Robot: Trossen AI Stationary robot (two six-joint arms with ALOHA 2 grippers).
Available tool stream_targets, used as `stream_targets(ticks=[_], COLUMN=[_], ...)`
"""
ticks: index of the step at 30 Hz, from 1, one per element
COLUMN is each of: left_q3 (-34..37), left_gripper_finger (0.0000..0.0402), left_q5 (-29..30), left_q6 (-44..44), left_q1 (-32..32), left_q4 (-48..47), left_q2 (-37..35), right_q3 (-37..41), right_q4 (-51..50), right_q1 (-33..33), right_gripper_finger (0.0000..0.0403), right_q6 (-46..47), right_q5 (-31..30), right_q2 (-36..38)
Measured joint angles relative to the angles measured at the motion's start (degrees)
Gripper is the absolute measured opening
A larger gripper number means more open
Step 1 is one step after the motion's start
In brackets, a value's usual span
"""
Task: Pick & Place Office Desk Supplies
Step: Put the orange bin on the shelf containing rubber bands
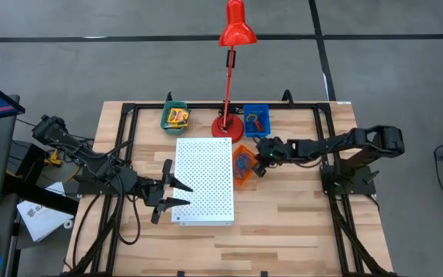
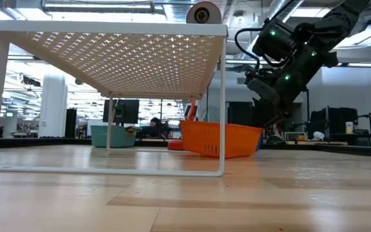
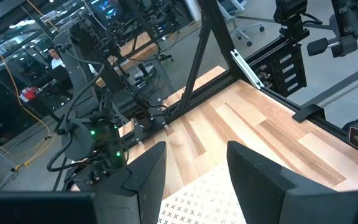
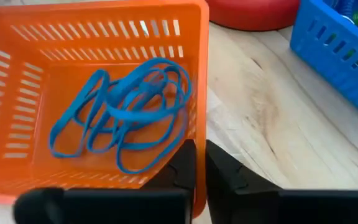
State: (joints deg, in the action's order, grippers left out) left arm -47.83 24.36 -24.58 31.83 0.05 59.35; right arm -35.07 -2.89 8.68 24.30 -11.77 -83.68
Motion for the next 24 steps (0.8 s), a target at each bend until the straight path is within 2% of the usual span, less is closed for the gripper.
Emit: stream_targets(ticks=[7,12,17,24], left_q3=[0.00,0.00,0.00,0.02], left_gripper_finger=[0.0163,0.0163,0.0163,0.0163], left_q5=[0.00,0.00,0.00,0.17], left_q6=[-0.01,0.00,0.00,-0.02], left_q1=[0.00,0.02,0.02,0.02], left_q4=[-0.03,-0.37,-0.74,-0.92], left_q2=[0.00,0.00,0.00,0.02], right_q3=[-0.11,0.01,0.02,0.02], right_q4=[-1.94,-6.85,-13.81,-24.72], right_q1=[0.01,-1.03,-3.12,-9.29], right_gripper_finger=[0.0008,0.0005,0.0005,0.0004], right_q6=[1.73,4.01,7.52,15.52], right_q5=[-0.18,-1.35,-4.15,-8.85], right_q2=[0.41,3.10,9.39,21.25])
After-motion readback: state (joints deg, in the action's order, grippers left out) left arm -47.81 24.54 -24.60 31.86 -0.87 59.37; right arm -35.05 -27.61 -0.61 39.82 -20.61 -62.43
